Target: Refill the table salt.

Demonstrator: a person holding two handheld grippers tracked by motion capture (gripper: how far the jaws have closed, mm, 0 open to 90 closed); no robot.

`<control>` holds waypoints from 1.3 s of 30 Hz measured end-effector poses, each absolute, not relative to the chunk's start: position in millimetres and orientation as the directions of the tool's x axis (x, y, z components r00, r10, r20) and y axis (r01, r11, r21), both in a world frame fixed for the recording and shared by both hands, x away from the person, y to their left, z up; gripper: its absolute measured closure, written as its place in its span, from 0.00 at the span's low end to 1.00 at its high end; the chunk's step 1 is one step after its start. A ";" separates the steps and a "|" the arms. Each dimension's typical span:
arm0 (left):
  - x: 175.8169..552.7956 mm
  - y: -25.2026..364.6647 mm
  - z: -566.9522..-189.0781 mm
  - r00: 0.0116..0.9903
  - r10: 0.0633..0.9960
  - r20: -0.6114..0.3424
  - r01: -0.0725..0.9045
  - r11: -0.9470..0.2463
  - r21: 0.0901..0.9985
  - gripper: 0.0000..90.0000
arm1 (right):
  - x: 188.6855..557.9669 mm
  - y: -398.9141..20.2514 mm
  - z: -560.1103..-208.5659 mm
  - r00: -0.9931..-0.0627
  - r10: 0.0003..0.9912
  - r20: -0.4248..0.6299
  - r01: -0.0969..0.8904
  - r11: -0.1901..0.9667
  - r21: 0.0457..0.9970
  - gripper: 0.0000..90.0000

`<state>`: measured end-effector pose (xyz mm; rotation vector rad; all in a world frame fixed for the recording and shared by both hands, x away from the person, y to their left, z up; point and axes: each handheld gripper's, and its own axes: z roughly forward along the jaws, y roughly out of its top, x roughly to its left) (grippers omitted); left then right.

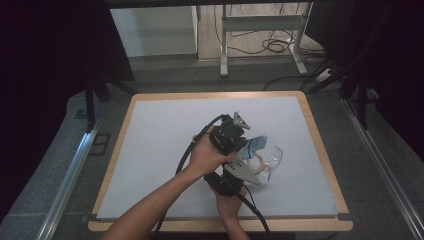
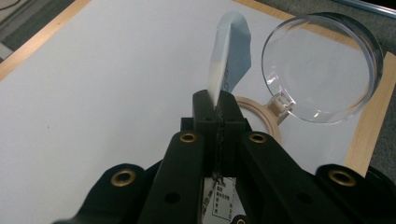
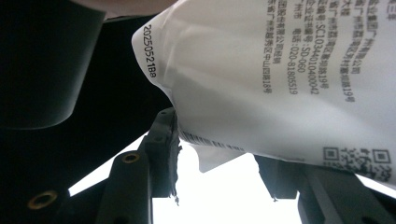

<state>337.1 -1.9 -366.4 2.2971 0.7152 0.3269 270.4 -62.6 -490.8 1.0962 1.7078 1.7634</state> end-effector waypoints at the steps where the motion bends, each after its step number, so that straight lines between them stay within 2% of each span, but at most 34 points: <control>1: 337.0 -1.9 -366.4 0.816 0.577 0.031 0.401 -0.604 0.689 1.00 | 270.5 -62.6 -490.7 -0.583 0.779 0.230 0.205 -0.133 0.970 0.60; 39: 337.7 -3.8 -365.8 0.819 0.573 0.036 0.397 -0.610 0.686 1.00 | 270.7 -63.1 -489.8 -0.581 0.778 0.238 0.206 -0.142 0.968 0.60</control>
